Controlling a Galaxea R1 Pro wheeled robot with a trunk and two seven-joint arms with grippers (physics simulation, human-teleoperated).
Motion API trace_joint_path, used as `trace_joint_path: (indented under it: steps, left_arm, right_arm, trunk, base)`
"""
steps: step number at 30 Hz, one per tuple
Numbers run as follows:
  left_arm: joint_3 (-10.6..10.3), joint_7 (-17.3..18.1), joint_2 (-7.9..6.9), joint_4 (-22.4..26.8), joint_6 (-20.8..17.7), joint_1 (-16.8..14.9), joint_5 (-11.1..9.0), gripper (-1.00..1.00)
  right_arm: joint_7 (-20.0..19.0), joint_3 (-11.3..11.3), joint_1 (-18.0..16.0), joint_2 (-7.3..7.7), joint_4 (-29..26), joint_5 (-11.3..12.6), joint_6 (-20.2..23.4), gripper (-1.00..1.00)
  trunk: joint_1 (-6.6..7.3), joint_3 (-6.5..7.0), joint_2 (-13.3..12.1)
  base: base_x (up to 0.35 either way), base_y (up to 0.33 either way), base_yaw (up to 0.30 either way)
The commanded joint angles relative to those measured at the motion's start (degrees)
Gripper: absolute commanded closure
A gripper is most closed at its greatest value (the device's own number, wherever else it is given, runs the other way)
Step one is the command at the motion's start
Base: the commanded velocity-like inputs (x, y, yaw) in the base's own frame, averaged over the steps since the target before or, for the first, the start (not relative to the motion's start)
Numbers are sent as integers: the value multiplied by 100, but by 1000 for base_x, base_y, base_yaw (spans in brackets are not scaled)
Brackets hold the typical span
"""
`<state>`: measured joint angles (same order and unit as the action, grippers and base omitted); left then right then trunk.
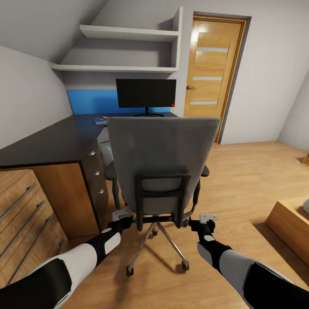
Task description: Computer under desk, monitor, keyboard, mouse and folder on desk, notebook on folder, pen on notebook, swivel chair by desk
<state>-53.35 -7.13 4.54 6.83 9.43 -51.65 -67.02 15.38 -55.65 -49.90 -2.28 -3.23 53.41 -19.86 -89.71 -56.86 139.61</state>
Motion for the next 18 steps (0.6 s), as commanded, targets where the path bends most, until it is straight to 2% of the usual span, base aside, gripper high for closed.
trace_joint_path:
  steps: [1, 6, 14, 18]
  left_arm:
    - [-55, -34, 7, 5, 15, -3, -31, -100]
    - [-67, -34, 18, 4, 15, -3, -31, -100]
    - [-70, -34, 23, 3, 15, -3, -31, -100]
    - [-70, -34, 21, 2, 15, -3, -31, -100]
  right_arm:
    - [26, -48, -2, -1, -2, 38, -9, -100]
    - [26, -51, -2, 0, -2, 38, -9, -100]
    - [26, -51, -2, 0, -2, 38, -9, -100]
    - [26, -51, -2, -1, -2, 38, -9, -100]
  trunk:
    - [1, -5, 2]
    - [1, -5, 2]
    - [1, -5, 2]
    - [1, -5, 2]
  base:
    - [9, 3, 0]
    - [-27, 1, 0]
    - [-195, 0, 0]
    - [-57, 0, 0]
